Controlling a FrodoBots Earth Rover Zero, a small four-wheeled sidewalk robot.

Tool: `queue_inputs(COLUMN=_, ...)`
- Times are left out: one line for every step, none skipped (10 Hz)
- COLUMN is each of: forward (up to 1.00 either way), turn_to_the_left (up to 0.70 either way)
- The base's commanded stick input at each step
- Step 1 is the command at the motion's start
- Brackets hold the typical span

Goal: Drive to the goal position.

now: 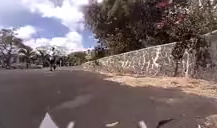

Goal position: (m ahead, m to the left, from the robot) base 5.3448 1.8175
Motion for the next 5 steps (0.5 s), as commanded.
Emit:
queue_inputs(forward=0.5, turn_to_the_left=0.0)
queue_inputs(forward=0.5, turn_to_the_left=0.25)
queue_inputs(forward=0.5, turn_to_the_left=0.25)
queue_inputs(forward=0.5, turn_to_the_left=0.25)
queue_inputs(forward=0.5, turn_to_the_left=0.25)
